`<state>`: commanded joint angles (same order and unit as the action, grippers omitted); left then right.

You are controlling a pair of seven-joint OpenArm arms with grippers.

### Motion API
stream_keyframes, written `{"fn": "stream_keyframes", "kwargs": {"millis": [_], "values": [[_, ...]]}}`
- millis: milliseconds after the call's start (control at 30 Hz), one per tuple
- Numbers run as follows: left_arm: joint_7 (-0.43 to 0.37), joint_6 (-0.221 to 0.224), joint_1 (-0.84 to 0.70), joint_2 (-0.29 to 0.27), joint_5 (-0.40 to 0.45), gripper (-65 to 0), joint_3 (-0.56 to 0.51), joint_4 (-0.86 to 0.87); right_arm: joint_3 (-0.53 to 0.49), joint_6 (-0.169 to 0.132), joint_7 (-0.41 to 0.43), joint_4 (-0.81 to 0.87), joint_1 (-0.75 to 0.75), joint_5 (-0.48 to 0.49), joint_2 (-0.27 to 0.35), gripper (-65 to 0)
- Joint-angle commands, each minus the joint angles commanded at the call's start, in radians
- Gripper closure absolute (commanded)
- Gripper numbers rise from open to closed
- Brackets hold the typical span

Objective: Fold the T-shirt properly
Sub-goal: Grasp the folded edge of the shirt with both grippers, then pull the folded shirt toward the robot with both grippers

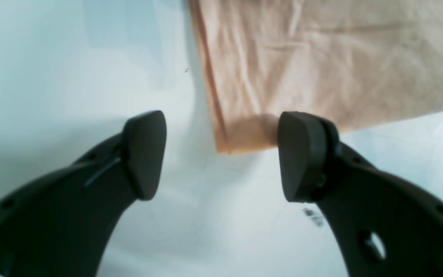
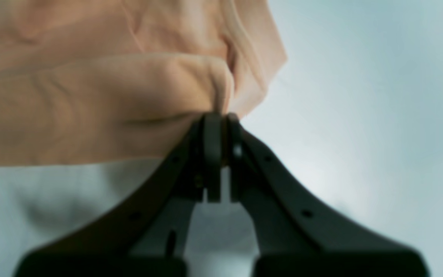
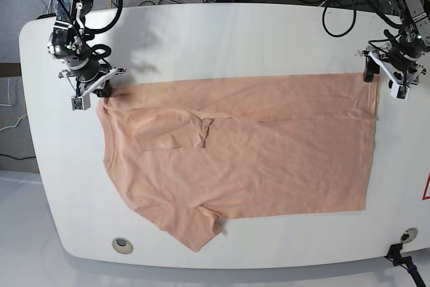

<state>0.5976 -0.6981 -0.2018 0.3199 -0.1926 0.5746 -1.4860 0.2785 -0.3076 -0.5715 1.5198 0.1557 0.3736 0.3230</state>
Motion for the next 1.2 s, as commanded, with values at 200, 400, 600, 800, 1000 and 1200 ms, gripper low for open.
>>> {"fn": "stream_keyframes", "kwargs": {"millis": [200,400,600,800,1000,1200], "values": [[0.000,0.000,0.005,-0.003,0.002,-42.7,-0.040,0.025,0.000,0.000,-0.002,0.000,0.003,-0.005,0.000,0.0],[0.000,0.000,0.038,-0.005,0.002,-42.7,-0.040,0.084,0.000,0.000,-0.014,0.000,0.003,-0.002,0.000,0.0],[0.000,0.000,0.038,-0.006,0.002,-24.3,-0.038,0.100,0.000,0.000,-0.014,0.000,0.002,0.000,0.000,0.0],[0.000,0.000,0.038,-0.006,0.000,-2.0,-0.037,0.121,0.000,0.000,-0.014,0.000,0.002,0.000,0.000,0.0],[0.003,0.000,0.032,-0.008,-0.003,0.0,-0.035,0.114,0.005,0.000,-0.014,0.023,0.031,0.002,0.000,0.0],[0.005,0.000,-0.025,-0.008,-0.005,0.0,-0.035,0.044,0.006,0.000,-0.014,0.107,0.100,0.003,-0.003,0.0]]}}
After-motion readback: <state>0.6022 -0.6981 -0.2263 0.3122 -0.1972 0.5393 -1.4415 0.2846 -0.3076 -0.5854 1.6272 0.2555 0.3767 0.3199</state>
